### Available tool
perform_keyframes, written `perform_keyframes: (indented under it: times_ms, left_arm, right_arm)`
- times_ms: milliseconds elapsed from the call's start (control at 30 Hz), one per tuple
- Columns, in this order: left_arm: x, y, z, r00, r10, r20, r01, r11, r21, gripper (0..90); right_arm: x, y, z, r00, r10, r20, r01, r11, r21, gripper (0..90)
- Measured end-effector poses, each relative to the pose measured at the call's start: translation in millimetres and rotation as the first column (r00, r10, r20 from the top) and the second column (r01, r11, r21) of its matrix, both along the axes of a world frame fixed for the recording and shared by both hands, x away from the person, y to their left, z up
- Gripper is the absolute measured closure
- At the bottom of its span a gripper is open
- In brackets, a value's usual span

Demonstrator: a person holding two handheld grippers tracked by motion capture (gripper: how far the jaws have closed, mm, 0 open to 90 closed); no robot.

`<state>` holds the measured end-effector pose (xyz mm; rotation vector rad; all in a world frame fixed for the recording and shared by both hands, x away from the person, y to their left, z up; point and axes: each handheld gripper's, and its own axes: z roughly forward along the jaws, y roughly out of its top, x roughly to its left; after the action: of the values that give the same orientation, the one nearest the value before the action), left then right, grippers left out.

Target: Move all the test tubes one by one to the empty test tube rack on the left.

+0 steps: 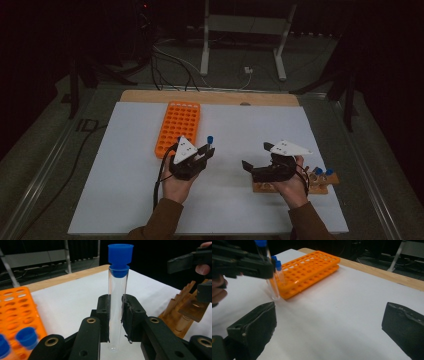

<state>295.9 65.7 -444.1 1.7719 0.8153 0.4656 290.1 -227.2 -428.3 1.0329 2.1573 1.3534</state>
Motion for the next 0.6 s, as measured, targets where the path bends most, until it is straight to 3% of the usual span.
perform_keyframes:
  times_ms: [333,600]
  left_arm:
    - [2.1,25.2,4.4,0.9977,0.065,0.019,-0.065,0.9978,-0.007,76.4]
    - [2.7,49.9,4.7,0.9908,0.131,0.034,-0.131,0.9914,0.0,76.4]
  right_arm:
    - [-0.6,-11.7,-5.6,0.9996,-0.025,-0.007,0.025,0.9997,-0.002,0.1]
    - [-1.2,-16.5,-5.6,0.9993,-0.036,-0.006,0.037,0.9993,0.003,0.1]
